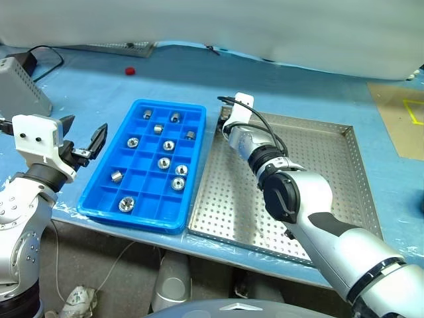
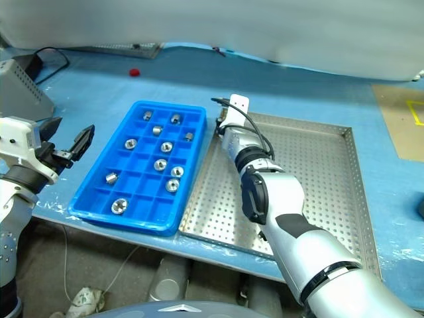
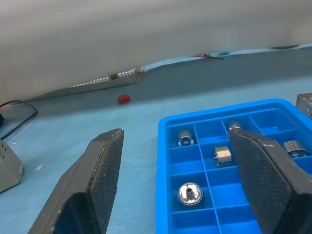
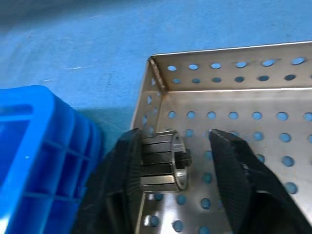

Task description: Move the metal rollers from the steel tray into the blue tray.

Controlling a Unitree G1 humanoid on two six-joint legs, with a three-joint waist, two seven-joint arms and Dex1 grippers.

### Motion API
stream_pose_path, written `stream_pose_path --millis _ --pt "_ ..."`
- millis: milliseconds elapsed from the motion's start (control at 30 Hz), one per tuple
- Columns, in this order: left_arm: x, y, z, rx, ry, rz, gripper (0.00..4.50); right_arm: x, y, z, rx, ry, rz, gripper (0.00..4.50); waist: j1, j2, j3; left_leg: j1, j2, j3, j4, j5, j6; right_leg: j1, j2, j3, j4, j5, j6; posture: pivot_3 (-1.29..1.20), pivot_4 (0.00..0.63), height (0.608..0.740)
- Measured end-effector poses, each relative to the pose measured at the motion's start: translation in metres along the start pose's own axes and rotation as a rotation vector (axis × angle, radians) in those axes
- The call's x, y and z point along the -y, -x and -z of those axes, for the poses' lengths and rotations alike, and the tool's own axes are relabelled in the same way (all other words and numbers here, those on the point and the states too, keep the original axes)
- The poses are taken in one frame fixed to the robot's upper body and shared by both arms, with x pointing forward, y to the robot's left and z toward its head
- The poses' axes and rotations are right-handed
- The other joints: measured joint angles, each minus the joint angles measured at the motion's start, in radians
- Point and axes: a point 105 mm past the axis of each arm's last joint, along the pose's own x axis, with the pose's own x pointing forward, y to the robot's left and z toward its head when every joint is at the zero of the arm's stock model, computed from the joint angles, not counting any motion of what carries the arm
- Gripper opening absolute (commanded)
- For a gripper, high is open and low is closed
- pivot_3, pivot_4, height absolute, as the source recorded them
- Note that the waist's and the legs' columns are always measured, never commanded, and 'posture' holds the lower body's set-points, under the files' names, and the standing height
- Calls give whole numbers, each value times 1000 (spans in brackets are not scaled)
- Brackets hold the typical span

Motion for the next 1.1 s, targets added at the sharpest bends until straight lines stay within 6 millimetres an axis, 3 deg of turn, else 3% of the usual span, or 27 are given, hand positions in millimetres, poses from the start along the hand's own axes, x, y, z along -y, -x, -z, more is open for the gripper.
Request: stream_pose_path --millis 133,700,800,1033,1100 --pt "0 -1 -1 4 -2 0 3621 2 0 -3 2 -37 0 42 4 0 0 1 0 0 0 0 0 1 0 0 0 0 0 623 150 740" --pt "4 -13 -3 17 -7 40 3621 5 0 -5 -7 -105 -51 42 0 0 -1 1 0 0 1 0 0 1 0 0 0 0 0 559 150 740" --pt "4 -15 -2 20 -5 44 3621 4 0 -4 -25 -147 -80 655 -4 0 -1 1 0 0 1 0 0 1 0 0 0 0 0 557 150 740" --pt "5 -16 2 7 -2 51 3621 9 -1 5 -52 -174 -109 3011 -11 0 -1 0 0 1 2 0 -1 1 0 0 0 0 -1 556 150 740" --pt "5 -16 2 7 -2 52 3621 10 -1 7 -57 -170 -122 3011 -14 0 -1 0 0 1 2 0 -1 1 0 0 0 0 -1 556 150 740"
